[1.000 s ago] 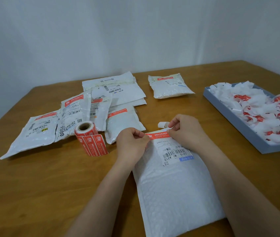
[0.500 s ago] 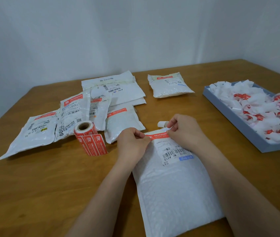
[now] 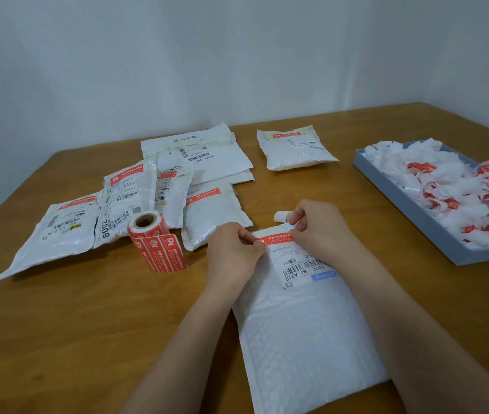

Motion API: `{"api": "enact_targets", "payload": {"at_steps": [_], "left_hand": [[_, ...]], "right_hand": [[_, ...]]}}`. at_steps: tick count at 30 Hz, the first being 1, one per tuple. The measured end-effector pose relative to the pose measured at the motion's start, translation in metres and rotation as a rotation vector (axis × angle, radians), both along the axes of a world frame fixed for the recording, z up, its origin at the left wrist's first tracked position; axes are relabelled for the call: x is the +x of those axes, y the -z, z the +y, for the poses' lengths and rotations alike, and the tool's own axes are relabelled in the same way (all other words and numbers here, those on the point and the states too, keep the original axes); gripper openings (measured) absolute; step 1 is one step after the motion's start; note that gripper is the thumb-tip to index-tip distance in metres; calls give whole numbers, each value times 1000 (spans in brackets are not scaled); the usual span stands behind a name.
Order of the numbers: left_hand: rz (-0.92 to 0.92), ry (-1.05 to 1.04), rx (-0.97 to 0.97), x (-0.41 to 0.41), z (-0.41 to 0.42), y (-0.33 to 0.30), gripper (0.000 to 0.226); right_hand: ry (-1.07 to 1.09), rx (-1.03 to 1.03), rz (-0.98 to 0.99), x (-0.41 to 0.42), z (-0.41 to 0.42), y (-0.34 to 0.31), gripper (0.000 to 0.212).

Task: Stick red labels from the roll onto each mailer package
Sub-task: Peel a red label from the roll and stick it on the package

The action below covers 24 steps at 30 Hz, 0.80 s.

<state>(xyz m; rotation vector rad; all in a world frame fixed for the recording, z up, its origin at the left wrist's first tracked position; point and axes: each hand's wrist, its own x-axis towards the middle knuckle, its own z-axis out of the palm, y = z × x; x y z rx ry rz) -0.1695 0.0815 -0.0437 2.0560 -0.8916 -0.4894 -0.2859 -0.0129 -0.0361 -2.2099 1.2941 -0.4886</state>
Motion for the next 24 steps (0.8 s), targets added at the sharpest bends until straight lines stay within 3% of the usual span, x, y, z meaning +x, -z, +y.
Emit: {"api": "enact_targets", "payload": {"at_steps": [6,11,24], "left_hand": [[-67,23,22,-3,1,-2,22],[-171,33,49,-6,1,-4,14],[-221,37,106,-6,-2,-5,11]], "right_hand": [[-4,-22,24,2,1,0,15],[-12,-102,97,-1,3,1,14],[0,-132,152,-1,8,-6,22]]}}
